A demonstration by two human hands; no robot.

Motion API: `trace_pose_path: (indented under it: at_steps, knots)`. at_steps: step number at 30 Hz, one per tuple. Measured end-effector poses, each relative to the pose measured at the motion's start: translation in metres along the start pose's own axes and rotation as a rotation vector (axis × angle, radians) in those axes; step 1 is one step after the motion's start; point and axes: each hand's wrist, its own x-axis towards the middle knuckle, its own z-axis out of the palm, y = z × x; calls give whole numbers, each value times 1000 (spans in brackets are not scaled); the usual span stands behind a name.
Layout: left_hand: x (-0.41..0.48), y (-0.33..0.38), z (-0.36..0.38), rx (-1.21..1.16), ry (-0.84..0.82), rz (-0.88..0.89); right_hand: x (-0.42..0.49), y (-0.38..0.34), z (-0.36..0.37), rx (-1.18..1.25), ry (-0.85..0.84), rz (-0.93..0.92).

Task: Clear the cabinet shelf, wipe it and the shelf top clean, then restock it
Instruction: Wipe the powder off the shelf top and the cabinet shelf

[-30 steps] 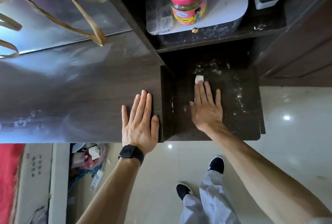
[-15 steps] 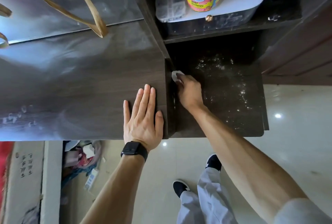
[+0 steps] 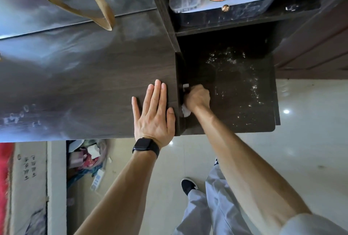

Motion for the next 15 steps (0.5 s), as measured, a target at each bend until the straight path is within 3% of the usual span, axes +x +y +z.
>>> trace_pose_path:
  at_steps: [6, 8, 11, 15]
  knots:
    - [1, -1, -3, 0, -33, -8, -84, 81, 17, -151, -283, -30]
    - [0, 0, -3, -3, -25, -12, -111, 114, 26, -209, -323, 41]
    - [-2, 2, -2, -10, -13, -11, -134, 143, 28, 48, -255, 68]
    - [-1, 1, -1, -15, -7, -2, -128, 129, 10, 377, -70, 14]
